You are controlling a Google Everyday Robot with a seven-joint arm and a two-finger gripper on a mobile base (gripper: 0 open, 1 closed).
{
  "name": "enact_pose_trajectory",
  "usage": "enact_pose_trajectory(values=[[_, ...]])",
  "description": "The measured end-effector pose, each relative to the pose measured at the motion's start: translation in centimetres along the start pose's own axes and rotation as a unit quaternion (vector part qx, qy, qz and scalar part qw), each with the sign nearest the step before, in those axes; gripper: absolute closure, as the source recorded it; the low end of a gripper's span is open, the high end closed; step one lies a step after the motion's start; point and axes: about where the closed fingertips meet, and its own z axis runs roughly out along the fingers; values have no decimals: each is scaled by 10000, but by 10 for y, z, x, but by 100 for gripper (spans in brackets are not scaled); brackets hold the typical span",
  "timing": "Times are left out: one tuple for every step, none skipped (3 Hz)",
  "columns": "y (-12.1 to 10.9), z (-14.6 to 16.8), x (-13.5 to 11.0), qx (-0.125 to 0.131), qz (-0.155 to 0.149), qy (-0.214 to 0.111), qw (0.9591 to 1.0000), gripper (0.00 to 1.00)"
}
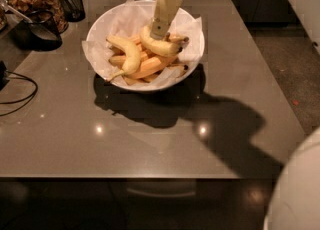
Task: Pick banana from white bowl
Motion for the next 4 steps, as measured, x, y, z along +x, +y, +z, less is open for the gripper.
enact_pose_trajectory(values=[[-9,9,-8,-116,133,-52,9998,28],[-16,16,-11,-175,248,-66,9995,28],[-21,24,-11,-226,364,-54,9991,29],[-27,31,-6,-254,545,5,9982,29]])
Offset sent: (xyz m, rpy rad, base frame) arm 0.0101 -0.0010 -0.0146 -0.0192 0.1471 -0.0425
